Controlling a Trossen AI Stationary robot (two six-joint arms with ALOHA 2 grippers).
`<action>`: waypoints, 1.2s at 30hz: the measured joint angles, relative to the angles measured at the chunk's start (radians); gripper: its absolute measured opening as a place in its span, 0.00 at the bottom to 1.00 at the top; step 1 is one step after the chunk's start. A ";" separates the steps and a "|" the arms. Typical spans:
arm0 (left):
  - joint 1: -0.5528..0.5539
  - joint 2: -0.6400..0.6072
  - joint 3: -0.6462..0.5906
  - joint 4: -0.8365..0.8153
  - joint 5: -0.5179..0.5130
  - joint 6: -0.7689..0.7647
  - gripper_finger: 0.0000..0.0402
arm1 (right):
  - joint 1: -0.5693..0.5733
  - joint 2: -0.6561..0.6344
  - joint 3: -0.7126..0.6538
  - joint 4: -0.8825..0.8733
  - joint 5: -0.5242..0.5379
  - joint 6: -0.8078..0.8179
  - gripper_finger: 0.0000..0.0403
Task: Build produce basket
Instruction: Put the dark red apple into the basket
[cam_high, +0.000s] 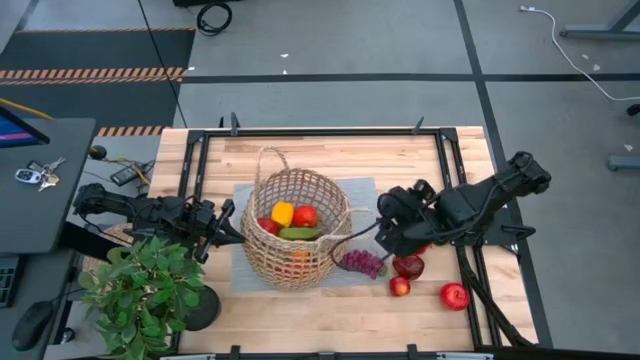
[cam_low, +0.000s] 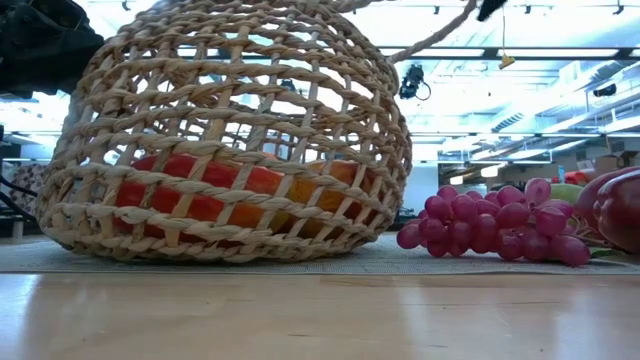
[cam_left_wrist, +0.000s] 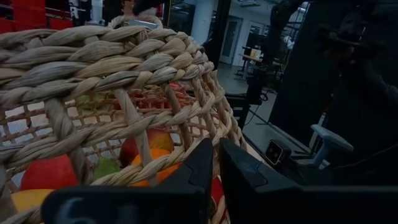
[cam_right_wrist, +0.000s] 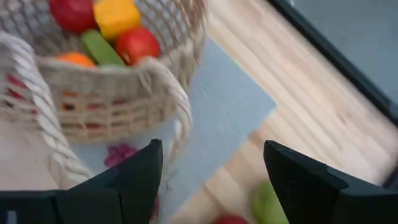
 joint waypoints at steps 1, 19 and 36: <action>0.000 0.000 0.000 0.000 0.000 0.000 0.09 | 0.010 0.000 -0.005 -0.021 -0.011 0.032 0.70; 0.000 0.000 0.000 0.000 0.000 0.000 0.08 | 0.179 0.009 -0.364 0.176 -0.355 0.262 0.71; 0.000 0.000 0.000 0.000 0.000 0.000 0.08 | 0.249 0.009 -0.620 0.384 -0.337 0.381 0.95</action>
